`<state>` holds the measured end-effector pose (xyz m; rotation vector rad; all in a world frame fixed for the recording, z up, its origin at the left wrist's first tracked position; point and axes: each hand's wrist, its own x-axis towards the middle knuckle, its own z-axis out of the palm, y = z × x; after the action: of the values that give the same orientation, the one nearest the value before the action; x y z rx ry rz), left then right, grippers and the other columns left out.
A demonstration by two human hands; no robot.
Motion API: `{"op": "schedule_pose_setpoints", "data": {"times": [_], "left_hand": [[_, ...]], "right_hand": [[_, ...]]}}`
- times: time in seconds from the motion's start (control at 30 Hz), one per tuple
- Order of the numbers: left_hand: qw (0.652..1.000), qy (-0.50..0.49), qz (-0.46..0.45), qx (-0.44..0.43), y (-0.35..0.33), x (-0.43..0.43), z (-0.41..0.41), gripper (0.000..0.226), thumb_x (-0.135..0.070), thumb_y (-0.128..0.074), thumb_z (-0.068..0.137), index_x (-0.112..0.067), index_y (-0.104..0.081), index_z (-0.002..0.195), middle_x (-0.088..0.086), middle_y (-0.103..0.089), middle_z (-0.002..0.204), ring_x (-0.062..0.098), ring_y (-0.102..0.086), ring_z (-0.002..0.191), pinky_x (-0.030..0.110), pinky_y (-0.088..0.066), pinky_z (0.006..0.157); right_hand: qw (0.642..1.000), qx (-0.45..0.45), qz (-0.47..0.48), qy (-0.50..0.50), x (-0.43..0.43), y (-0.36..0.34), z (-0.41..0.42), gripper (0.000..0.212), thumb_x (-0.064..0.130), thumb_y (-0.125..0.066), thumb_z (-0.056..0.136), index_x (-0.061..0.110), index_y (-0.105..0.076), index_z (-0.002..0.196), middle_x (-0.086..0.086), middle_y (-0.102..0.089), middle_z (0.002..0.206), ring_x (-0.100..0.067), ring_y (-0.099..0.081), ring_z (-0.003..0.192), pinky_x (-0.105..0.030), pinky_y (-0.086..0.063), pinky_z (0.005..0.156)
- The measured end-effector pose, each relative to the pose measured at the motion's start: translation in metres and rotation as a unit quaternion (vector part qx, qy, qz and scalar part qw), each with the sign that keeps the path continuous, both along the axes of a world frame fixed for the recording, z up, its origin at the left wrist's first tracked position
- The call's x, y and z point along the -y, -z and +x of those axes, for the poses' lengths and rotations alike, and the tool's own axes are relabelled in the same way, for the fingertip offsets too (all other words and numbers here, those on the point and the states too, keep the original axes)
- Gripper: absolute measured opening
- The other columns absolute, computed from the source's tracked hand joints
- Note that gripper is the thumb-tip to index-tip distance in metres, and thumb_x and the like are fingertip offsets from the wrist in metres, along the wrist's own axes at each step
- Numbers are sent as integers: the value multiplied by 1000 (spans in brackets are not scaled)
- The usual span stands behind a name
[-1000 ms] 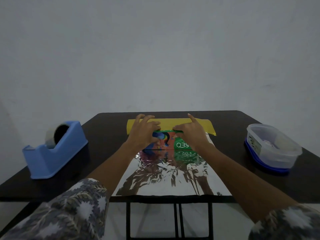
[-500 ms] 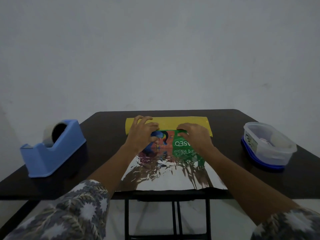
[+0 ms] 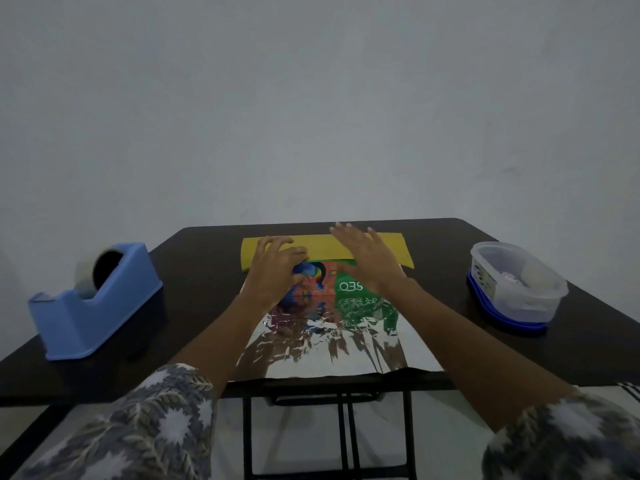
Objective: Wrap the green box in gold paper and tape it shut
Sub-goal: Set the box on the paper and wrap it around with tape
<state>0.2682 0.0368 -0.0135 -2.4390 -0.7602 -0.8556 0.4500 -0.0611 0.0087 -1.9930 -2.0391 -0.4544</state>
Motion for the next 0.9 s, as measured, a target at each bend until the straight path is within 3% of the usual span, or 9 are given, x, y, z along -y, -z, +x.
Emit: {"op": "schedule_pose_setpoints", "data": {"times": [0.07,0.2,0.3,0.4,0.57,0.63,0.73,0.9], "left_hand": [[1000,-5,4,-3,1,0,1,46,-32,-92,45,-16,-77,86,-6,-74,88,24,-68,92,36,-27,87],[999,-11,-32,-16,4,-2,-4,45,-31,-88,56,-16,-74,97,-1,-73,97,25,-66,99,46,-41,93],[999,-8,-53,7,11,-8,-25,43,-38,-73,74,-18,-67,110,4,-70,108,25,-61,112,53,-31,102],[995,-42,-83,31,15,-19,-55,47,-50,-58,83,-20,-63,120,0,-64,123,20,-53,123,50,-19,110],[989,-34,-105,99,-3,-18,-62,53,-45,-67,81,-14,-61,124,2,-59,131,16,-45,130,42,-16,112],[990,-25,-131,49,-12,-11,-45,65,-52,-65,79,-18,-53,133,-3,-51,140,12,-35,137,42,-10,115],[983,-97,-145,-62,-18,-4,-26,82,-62,-61,76,-24,-36,144,-4,-34,151,10,-15,145,48,3,115],[965,-164,-161,-127,-18,1,-21,69,-58,-65,76,-29,-43,135,6,-31,153,14,-12,146,58,8,111]], "right_hand": [[998,27,-51,1,-11,7,-12,66,42,-34,99,19,-1,151,2,1,159,-13,1,146,-39,0,117],[998,24,-57,28,-18,18,-22,58,39,-30,101,21,-8,151,4,-10,158,-15,-10,145,-43,-6,117],[999,3,-42,27,-20,21,-20,55,38,-32,101,24,-13,150,5,-14,158,-14,-15,144,-40,-11,116],[999,-4,-32,22,-20,22,-19,53,36,-33,101,25,-15,150,6,-16,157,-14,-17,144,-40,-11,115],[1000,-14,-19,17,-21,23,-19,53,36,-34,101,26,-17,149,6,-19,157,-14,-18,144,-39,-11,115],[1000,-17,-18,18,-20,23,-19,53,37,-34,100,26,-17,149,6,-19,157,-13,-18,144,-40,-11,115],[1000,-8,-21,17,-18,22,-19,55,39,-34,100,26,-16,150,6,-17,157,-14,-17,144,-40,-11,115],[999,3,-47,11,-20,18,-17,62,42,-39,98,24,-11,150,4,-12,158,-16,-13,145,-42,-10,116]]}}
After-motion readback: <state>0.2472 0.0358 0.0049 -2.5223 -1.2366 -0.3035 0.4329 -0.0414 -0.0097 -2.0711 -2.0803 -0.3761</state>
